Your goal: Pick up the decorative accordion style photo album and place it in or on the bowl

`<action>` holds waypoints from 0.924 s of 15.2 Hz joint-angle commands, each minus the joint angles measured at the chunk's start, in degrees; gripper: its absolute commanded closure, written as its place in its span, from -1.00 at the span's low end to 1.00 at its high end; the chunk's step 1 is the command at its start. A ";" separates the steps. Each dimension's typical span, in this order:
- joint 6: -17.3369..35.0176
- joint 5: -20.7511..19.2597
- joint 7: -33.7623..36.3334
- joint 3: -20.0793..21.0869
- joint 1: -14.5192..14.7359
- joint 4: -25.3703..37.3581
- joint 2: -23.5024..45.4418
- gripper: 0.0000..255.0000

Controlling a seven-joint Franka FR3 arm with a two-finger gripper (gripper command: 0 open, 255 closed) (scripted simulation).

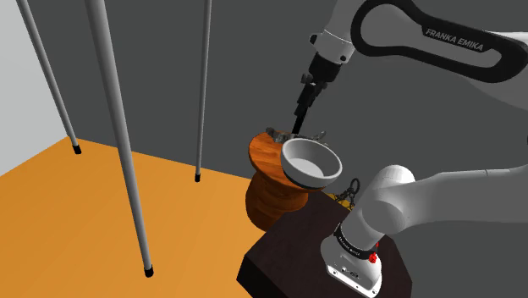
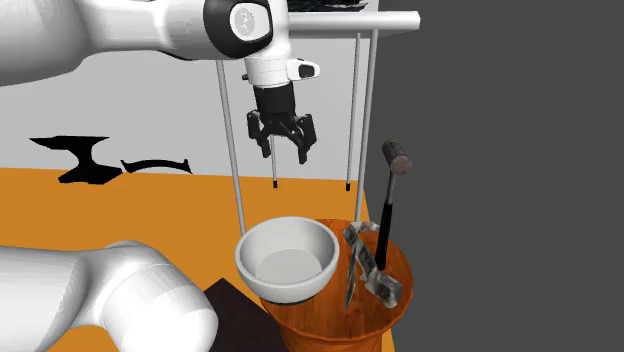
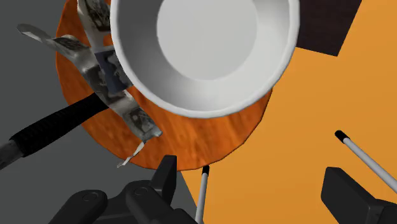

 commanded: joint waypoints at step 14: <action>11.69 -10.89 -24.41 -15.92 -2.01 -9.71 6.94 -1.00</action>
